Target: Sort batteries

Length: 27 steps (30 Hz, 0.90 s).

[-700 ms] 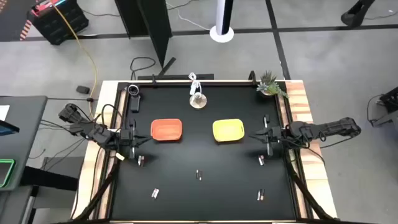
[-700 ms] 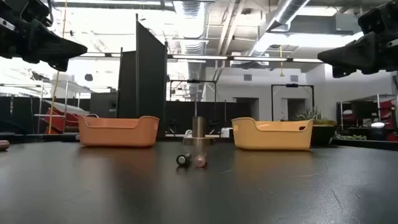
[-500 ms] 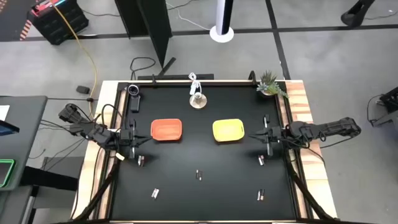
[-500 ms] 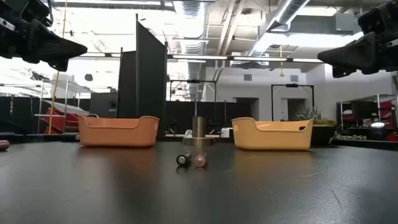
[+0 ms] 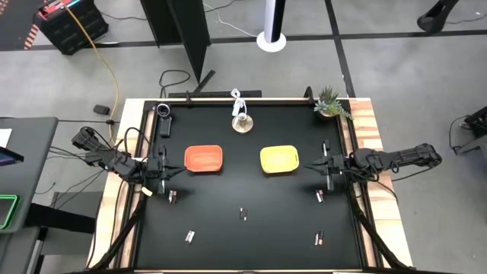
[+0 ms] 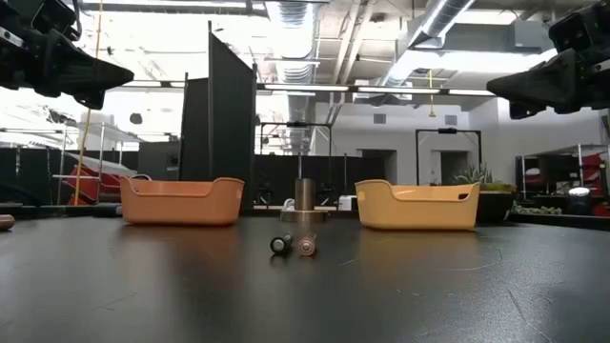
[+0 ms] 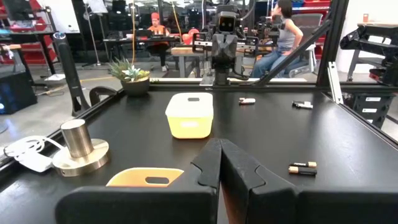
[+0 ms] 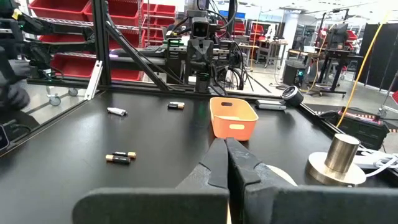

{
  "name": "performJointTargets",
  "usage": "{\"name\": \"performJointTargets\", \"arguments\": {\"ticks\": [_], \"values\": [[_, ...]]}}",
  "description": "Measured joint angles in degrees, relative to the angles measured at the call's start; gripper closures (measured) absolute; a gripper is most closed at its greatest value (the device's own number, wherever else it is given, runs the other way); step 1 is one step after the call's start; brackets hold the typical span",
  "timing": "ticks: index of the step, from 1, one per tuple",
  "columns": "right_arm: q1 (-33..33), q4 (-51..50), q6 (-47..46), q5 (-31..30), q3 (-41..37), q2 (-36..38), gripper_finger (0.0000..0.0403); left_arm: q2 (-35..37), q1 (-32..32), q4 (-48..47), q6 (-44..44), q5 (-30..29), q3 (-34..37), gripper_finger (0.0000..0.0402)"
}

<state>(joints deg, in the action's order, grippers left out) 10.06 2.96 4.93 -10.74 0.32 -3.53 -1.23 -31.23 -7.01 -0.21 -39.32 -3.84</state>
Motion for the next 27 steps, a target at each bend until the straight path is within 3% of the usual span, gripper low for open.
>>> {"name": "performJointTargets", "arguments": {"ticks": [12, 17, 24, 27], "values": [[0.00, -0.01, 0.00, 0.01, 0.00, 0.00, 0.0397, 0.00, -0.01, 0.82, 1.24, 0.03, -0.02, 0.0401], [0.01, 0.00, 0.00, 0.01, -0.01, -0.01, 0.0397, 0.00, 0.01, 6.67, 6.81, 0.05, 0.30, 0.0401], [0.00, 0.00, 0.00, 0.01, 0.00, -0.01, 0.0397, 0.00, -0.01, 15.67, 6.60, 0.09, 0.37, 0.0401], [-0.01, -0.02, 0.00, 0.02, -0.02, 0.00, 0.0397, 0.00, 0.01, 19.39, 10.96, 3.76, 0.24, 0.0401]]}}
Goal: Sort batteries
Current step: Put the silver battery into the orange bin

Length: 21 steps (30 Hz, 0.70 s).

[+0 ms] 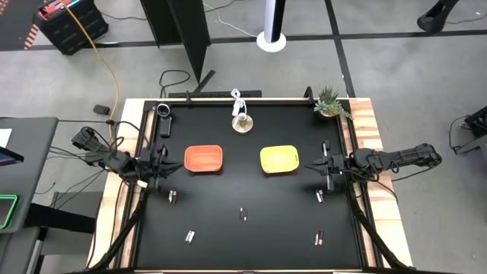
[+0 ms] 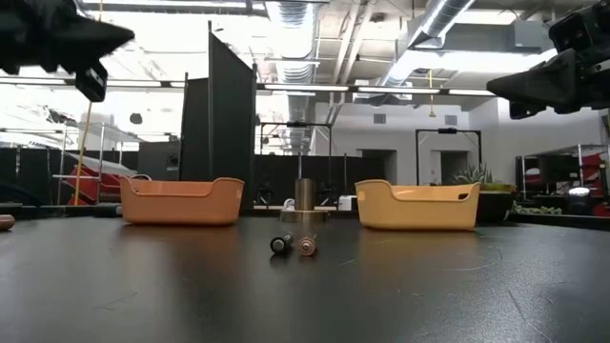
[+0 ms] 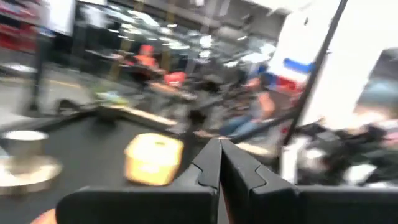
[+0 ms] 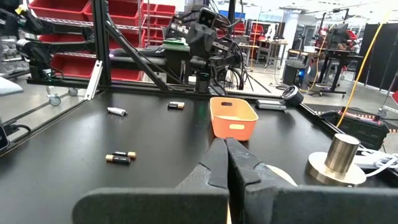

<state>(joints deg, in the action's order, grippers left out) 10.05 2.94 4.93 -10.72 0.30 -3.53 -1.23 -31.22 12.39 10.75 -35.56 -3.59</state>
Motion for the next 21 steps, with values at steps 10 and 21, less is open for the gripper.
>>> {"name": "performJointTargets", "arguments": {"ticks": [10, 21], "values": [[0.00, 0.02, 0.00, -0.02, 0.00, 0.00, 0.0397, -9.64, -0.02, 2.48, 3.47, 3.61, -0.09, 0.0375], [0.01, 0.02, 0.00, -0.01, 0.01, 0.00, 0.0397, -29.95, -2.98, -5.94, 16.94, 5.46, -5.28, 0.0303]]}}
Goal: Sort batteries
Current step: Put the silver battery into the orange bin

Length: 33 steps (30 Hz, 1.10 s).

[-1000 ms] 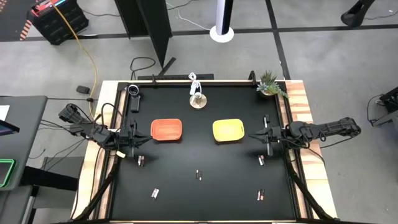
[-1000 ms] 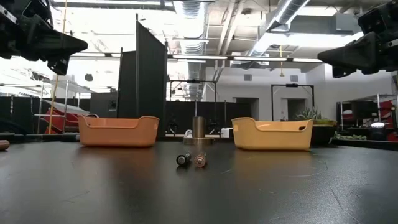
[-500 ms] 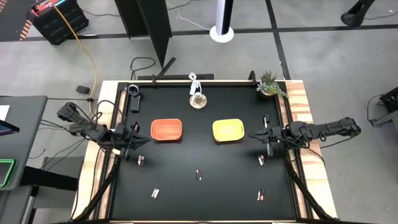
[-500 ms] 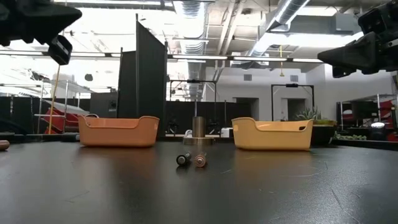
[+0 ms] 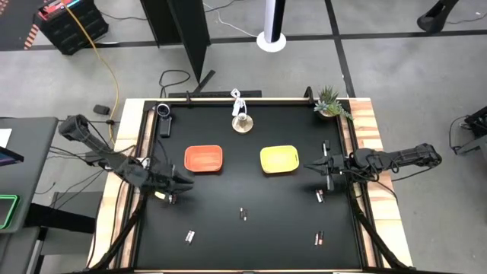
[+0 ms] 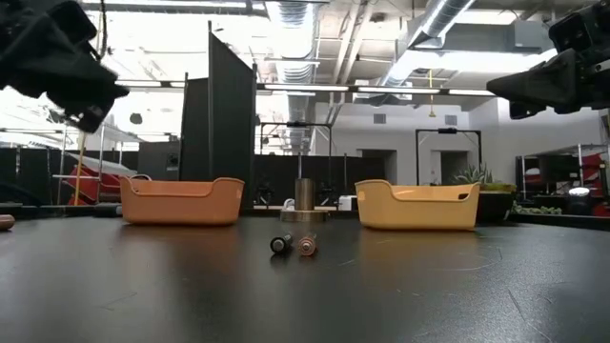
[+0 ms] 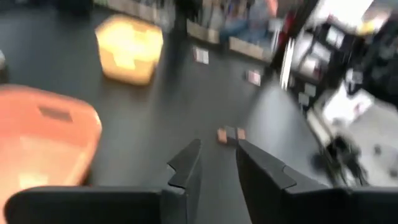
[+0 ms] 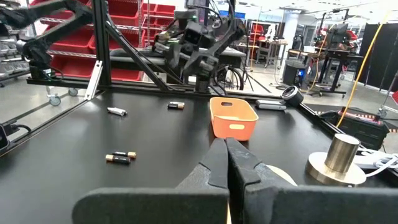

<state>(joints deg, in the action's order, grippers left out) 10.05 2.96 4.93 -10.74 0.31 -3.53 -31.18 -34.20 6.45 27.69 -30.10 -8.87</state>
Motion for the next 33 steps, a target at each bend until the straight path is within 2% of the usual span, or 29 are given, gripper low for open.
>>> {"name": "performJointTargets", "arguments": {"ticks": [3, 8, 11, 18, 21, 27, 30, 33], "values": [[-0.22, 0.09, 1.11, -0.20, -0.01, 0.00, 0.0397, -7.37, -1.69, -3.60, 3.90, 1.93, -4.04, 0.0294], [-1.63, 3.34, 2.79, -1.21, 0.01, 0.02, 0.0397, -20.42, -2.87, -9.30, 8.08, 9.31, -12.71, 0.0293], [-1.65, 3.12, -3.38, -1.21, 0.01, -0.01, 0.0397, -28.33, -3.19, -14.99, 10.62, 13.38, -18.69, 0.0293], [-3.01, 7.31, -14.14, -1.37, 0.03, 0.00, 0.0397, -43.49, -3.64, -30.14, 17.61, 16.74, -32.16, 0.0293], [-4.07, 10.24, -17.36, -1.38, 0.03, 0.00, 0.0397, -48.27, -4.15, -39.15, 20.30, 17.47, -37.54, 0.0294], [-6.19, 11.01, -17.52, -1.38, 0.03, 0.00, 0.0397, -55.49, -4.17, -59.77, 24.01, 21.20, -47.02, 0.0289], [-6.98, 11.09, -17.55, -1.38, 0.03, -0.02, 0.0397, -57.46, -4.15, -67.03, 24.45, 22.52, -49.09, 0.0270], [-7.80, 12.56, -17.34, -1.38, 0.03, -0.02, 0.0397, -58.11, -3.65, -73.28, 31.37, 26.07, -48.86, 0.0238]]}}
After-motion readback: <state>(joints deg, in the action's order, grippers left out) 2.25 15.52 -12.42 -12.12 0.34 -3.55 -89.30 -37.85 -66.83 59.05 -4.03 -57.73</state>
